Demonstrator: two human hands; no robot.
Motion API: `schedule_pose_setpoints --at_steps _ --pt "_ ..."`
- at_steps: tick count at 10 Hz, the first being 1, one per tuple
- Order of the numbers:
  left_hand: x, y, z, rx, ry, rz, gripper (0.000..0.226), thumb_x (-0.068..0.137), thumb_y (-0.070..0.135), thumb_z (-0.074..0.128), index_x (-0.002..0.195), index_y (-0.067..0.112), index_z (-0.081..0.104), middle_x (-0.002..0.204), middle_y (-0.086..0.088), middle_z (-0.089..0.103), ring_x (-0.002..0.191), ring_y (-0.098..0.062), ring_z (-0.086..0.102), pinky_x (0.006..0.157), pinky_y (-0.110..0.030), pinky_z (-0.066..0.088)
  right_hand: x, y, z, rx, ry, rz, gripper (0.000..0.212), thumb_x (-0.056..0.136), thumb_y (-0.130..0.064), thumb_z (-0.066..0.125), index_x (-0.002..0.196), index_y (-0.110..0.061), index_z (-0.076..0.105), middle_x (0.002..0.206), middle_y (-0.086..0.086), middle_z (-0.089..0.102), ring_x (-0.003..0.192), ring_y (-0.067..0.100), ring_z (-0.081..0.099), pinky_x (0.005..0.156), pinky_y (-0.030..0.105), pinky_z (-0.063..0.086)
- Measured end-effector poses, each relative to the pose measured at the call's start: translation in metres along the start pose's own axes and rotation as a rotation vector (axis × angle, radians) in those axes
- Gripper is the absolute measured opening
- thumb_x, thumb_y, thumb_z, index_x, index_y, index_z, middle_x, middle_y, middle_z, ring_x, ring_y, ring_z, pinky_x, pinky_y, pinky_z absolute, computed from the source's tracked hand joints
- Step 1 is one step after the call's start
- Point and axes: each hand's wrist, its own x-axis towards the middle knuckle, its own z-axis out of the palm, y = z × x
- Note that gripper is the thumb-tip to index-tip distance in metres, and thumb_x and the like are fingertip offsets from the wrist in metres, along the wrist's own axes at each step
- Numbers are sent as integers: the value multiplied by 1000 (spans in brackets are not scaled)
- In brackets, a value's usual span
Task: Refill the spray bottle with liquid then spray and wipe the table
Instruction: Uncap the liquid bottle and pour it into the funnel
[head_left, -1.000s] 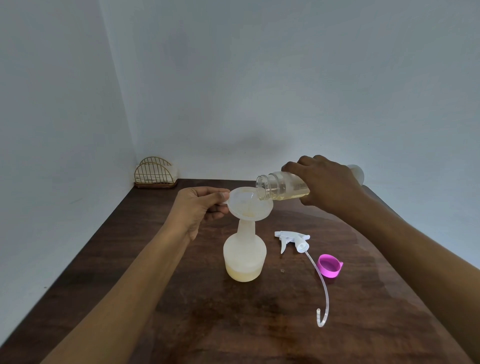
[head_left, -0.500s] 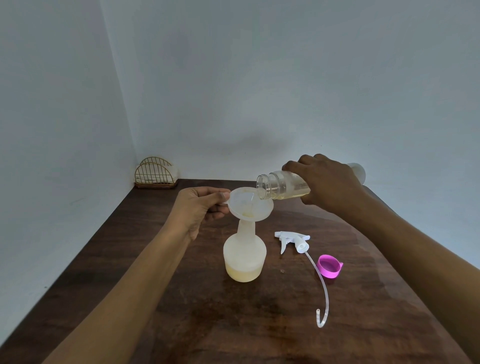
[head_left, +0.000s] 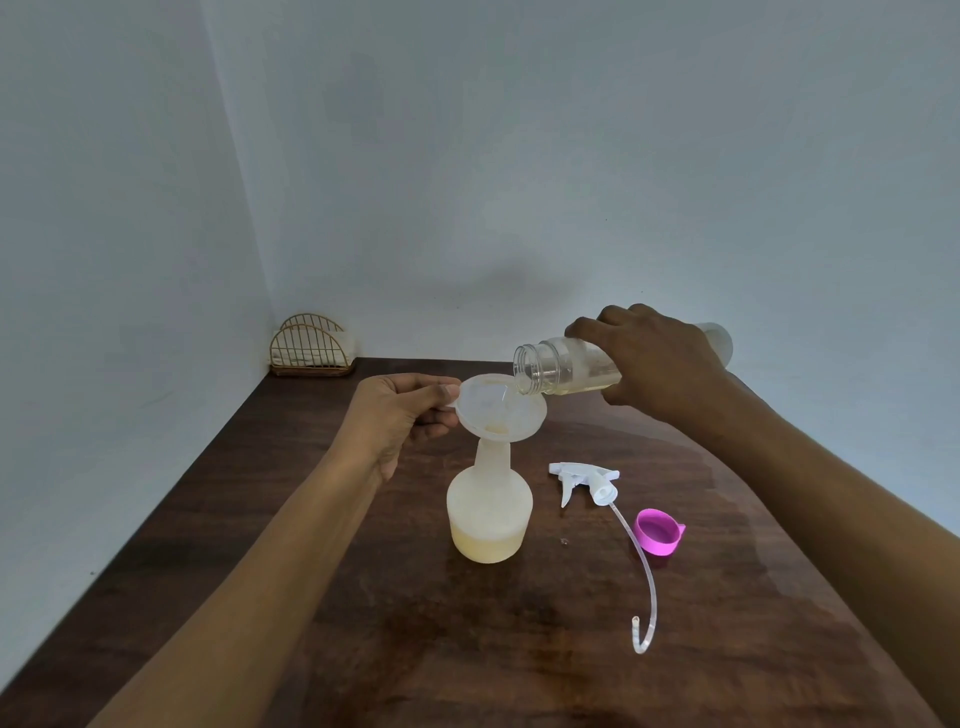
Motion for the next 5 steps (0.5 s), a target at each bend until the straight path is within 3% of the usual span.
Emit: schedule_pose_setpoints --at_steps 5 --pt "0 -2 -1 -5 -2 8 6 82 6 69 86 9 73 59 -2 69 52 -7 65 48 -16 52 -1 -2 -3 1 8 4 65 76 -22 72 133 -32 41 120 -4 55 109 19 50 63 28 33"
